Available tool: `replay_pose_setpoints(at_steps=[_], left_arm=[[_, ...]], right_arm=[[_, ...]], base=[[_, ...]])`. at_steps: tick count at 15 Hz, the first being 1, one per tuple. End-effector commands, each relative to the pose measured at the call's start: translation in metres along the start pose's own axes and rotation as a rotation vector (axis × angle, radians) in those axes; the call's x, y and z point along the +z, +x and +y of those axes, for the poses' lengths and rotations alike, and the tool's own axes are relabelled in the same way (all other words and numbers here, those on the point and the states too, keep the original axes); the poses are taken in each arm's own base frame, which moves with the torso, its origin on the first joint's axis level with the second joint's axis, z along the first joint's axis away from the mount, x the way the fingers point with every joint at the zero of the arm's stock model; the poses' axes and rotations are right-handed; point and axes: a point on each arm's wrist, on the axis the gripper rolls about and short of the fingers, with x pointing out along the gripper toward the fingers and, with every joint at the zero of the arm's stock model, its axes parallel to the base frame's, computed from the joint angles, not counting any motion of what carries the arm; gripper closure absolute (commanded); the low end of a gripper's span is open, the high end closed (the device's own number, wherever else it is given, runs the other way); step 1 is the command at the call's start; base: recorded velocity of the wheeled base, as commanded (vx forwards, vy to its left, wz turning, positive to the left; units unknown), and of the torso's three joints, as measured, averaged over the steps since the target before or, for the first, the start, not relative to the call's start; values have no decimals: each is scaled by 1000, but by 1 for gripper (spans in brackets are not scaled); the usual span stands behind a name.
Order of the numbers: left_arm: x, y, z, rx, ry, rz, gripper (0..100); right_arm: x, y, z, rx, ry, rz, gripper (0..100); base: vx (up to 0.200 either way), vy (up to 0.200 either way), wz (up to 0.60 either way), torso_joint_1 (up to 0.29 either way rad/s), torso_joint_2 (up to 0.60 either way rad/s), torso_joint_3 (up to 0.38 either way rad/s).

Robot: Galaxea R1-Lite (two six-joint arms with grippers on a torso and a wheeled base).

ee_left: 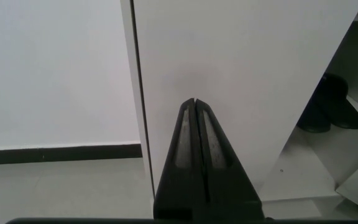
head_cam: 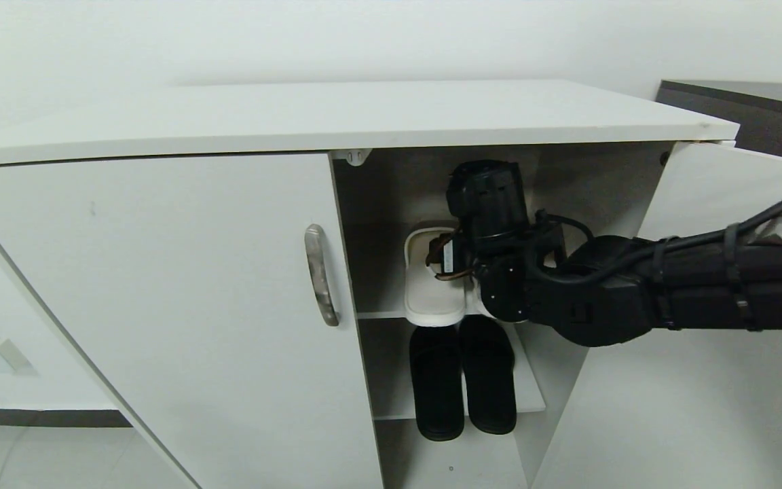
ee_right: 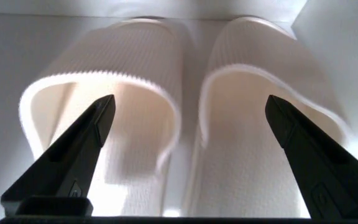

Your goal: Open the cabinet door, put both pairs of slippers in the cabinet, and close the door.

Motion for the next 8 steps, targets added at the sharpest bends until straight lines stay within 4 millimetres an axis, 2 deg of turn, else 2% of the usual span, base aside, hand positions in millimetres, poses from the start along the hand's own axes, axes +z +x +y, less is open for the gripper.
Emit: replay_pose_setpoints(at_steps=[1, 4, 8], left_arm=[[0, 0, 0, 0, 0, 1, 100], [0, 0, 0, 0, 0, 1, 100], [0, 0, 0, 0, 0, 1, 100]], right_arm=[[16, -33, -12, 34, 17, -23, 0], [11, -65, -21, 90, 8, -20, 0], [-12, -91, -40, 240, 1, -7, 0]], base=[[0, 0, 0, 0, 0, 0], [0, 0, 0, 0, 0, 0], [0, 0, 0, 0, 0, 0]])
